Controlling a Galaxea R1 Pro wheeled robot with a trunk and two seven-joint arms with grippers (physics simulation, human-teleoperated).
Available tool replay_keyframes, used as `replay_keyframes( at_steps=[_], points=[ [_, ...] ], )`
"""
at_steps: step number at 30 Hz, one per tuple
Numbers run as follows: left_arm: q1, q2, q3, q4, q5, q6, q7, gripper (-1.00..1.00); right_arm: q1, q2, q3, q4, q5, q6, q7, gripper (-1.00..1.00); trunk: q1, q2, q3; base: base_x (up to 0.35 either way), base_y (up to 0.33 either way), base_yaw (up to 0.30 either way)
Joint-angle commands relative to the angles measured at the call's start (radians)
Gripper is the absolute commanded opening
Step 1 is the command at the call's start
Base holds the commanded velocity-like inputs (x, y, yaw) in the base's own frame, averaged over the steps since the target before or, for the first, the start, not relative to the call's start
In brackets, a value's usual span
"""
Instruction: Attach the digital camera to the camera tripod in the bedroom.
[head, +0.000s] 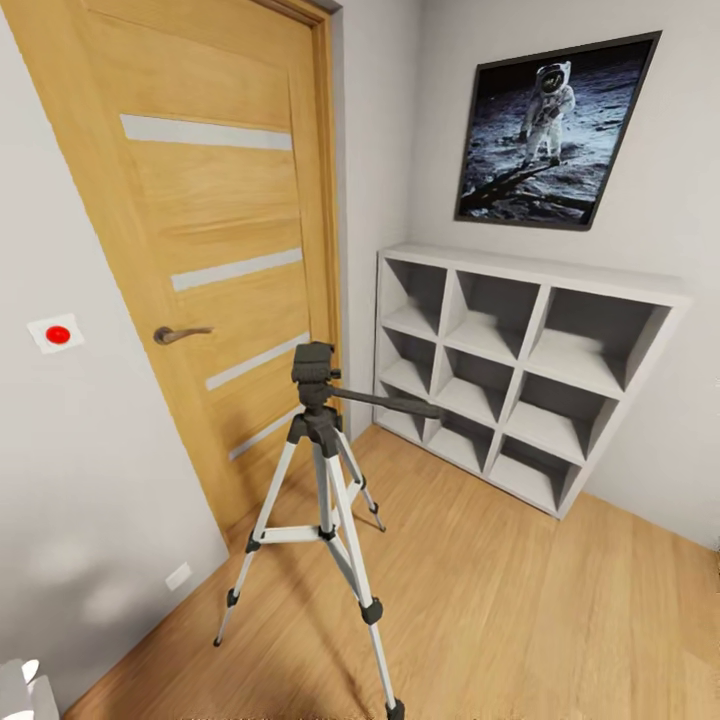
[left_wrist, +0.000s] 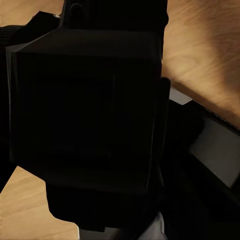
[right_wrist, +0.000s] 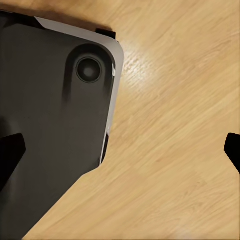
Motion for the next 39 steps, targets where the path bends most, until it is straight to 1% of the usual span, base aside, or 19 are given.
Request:
replay_keyframes(
  at_steps=[1,14,39],
  points=[
    [-0.001,0.000,-0.008,0.001,0.009,-0.001,-0.004,-1.00,-0.001,-0.001,-0.009,0.003,0.008,-0.006,0.002,1.00,0.000,-0.002,-0.004,0.000,0.000,-0.057],
    [-0.001,0.001,-0.008,0.001,0.009,-0.001,-0.004,-1.00,-0.001,-0.001,-0.008,0.003,0.009,-0.013,0.001,1.00,0.000,-0.002,-0.024,0.000,0.000,-0.002],
    [-0.001,0.001,-0.008,0.001,0.009,-0.001,-0.004,-1.00,-0.001,-0.004,-0.008,0.003,0.010,-0.014,0.003,1.00,0.000,-0.002,-0.065,0.000,0.000,0.109]
  ],
)
